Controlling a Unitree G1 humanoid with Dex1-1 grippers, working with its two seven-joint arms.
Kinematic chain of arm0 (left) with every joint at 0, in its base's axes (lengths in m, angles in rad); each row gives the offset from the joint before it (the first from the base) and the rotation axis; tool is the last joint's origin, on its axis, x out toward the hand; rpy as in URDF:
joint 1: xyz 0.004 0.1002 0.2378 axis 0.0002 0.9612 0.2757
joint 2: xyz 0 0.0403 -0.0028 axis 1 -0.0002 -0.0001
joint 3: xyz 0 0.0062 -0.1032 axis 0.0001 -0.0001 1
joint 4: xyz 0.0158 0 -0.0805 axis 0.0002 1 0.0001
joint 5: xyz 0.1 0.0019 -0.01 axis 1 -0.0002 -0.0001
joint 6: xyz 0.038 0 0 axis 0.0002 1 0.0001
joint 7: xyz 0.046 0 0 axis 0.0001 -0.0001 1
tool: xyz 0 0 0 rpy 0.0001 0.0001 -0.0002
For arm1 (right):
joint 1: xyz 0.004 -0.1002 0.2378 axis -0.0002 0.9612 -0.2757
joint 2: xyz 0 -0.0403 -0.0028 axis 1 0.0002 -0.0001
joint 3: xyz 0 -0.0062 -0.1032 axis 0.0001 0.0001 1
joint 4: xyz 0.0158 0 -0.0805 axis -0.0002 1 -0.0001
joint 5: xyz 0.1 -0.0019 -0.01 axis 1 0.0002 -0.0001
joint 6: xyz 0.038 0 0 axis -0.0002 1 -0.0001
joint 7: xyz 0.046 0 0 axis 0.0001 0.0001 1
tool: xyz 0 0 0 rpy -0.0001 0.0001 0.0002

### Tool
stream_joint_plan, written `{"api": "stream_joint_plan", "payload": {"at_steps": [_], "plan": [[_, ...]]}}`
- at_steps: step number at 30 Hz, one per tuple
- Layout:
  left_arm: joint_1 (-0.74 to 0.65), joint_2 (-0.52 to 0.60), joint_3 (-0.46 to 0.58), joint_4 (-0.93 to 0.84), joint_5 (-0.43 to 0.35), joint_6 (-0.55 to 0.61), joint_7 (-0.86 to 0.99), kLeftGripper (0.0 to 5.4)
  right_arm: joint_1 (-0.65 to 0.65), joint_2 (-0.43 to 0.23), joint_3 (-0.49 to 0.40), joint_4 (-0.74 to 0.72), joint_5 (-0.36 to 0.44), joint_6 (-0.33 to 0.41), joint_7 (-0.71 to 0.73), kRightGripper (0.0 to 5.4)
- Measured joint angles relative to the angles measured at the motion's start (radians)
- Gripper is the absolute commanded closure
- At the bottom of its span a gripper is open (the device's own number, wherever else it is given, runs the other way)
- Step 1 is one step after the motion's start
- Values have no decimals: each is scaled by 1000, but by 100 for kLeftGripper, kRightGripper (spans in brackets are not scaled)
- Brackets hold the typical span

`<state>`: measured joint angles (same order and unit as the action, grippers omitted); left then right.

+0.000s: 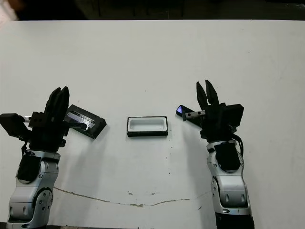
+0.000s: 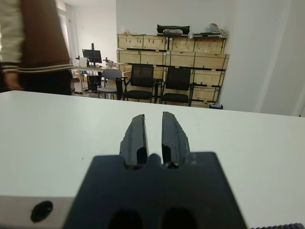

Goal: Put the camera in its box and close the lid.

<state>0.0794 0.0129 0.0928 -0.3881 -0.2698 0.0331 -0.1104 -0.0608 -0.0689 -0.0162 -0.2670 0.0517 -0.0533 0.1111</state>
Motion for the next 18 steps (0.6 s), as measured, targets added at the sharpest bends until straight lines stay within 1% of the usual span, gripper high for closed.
{"api": "stream_joint_plan", "payload": {"at_steps": [6,9,12,14,15,16,18], "plan": [[3,0,-2,-1,1,-1,0,539,1,-1,0,12,5,-1,8,540],[-6,0,-3,16,14,-5,3,539,-10,-2,1,41,9,-1,11,540],[-11,-1,-8,27,23,-11,4,539,-12,-16,-1,49,11,-1,29,540],[-12,-6,-11,28,20,-11,4,539,-14,-39,-9,50,21,-1,56,540],[-12,-10,-12,28,20,-11,4,539,-16,-62,-17,51,32,-1,83,540],[-11,-12,-13,28,21,-13,4,539,-18,-89,-29,55,45,-1,113,540],[-5,-13,-14,26,22,-21,5,539,-35,-162,-61,75,90,1,194,540]]}}
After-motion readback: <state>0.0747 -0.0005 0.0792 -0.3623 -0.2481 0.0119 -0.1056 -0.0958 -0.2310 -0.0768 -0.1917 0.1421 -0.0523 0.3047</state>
